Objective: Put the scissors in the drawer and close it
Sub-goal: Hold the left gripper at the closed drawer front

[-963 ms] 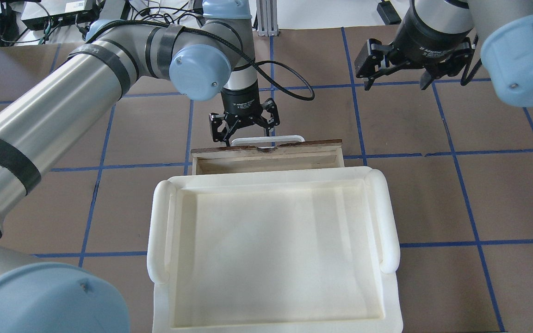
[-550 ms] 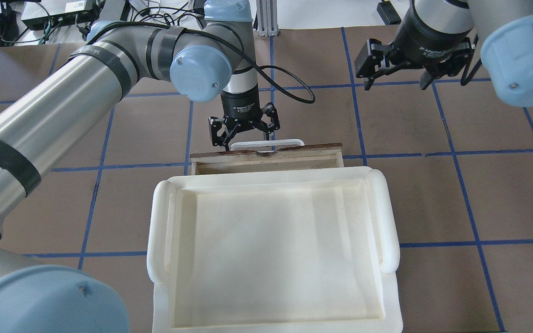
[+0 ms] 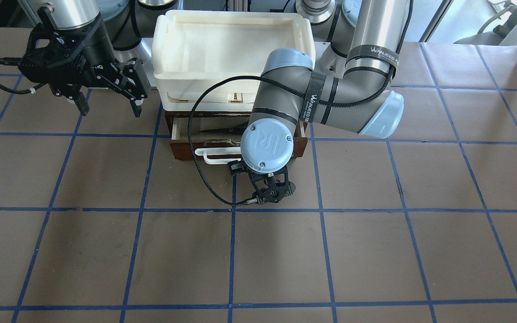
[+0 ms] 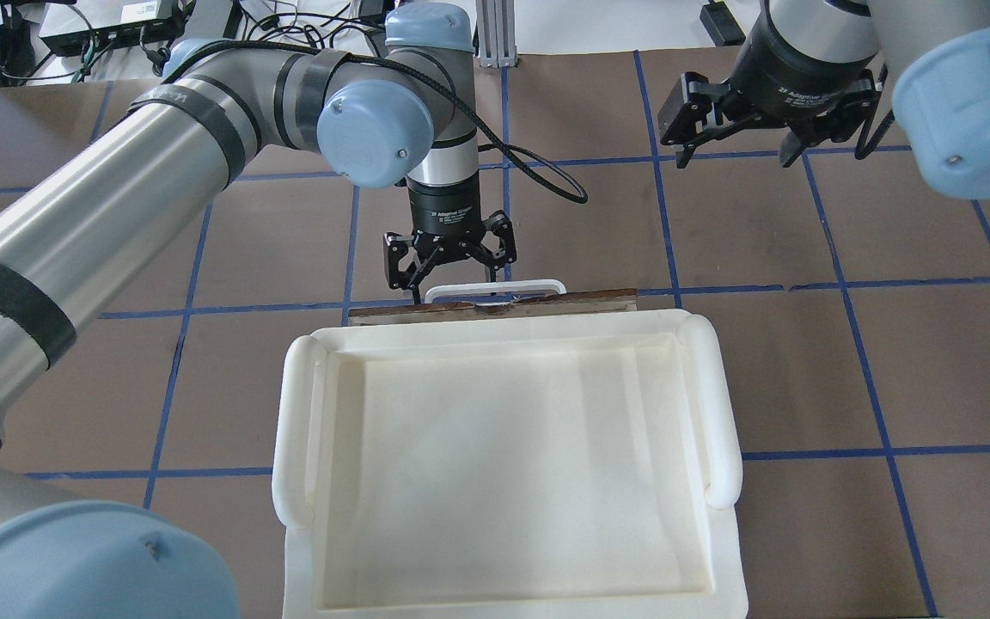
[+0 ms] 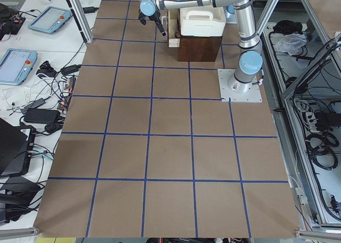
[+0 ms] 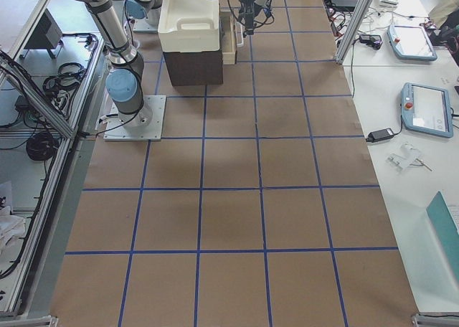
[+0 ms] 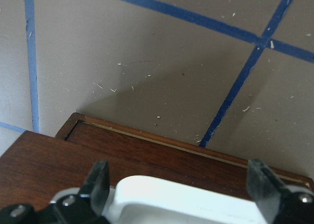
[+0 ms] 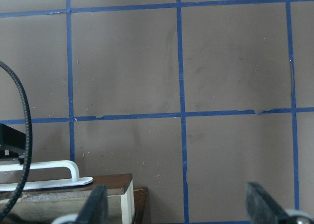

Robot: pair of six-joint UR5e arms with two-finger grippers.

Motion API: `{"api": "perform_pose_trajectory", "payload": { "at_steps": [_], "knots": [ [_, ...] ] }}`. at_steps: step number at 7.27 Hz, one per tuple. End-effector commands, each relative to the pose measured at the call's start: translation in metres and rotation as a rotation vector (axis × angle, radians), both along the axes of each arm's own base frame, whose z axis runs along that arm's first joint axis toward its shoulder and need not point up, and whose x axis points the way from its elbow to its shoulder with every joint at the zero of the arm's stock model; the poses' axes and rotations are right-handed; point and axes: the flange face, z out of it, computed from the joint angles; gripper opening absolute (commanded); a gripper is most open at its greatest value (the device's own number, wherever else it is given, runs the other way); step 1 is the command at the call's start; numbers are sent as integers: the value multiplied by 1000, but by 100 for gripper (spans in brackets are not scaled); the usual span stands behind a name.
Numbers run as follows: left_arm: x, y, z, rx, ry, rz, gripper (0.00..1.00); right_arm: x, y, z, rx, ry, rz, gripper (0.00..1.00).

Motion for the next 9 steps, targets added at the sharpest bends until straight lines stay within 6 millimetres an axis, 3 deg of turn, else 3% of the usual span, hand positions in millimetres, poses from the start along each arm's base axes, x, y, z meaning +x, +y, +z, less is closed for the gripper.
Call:
{"api": "perform_pose_trajectory", "payload": {
  "at_steps": [1, 9],
  "knots": [
    [2, 10, 0, 60, -18, -2, 100, 0, 0, 0, 0, 0, 0, 100],
    [3, 27, -14, 157, -43, -5, 100, 0, 1, 1, -2, 0, 0, 100]
  ]
}}
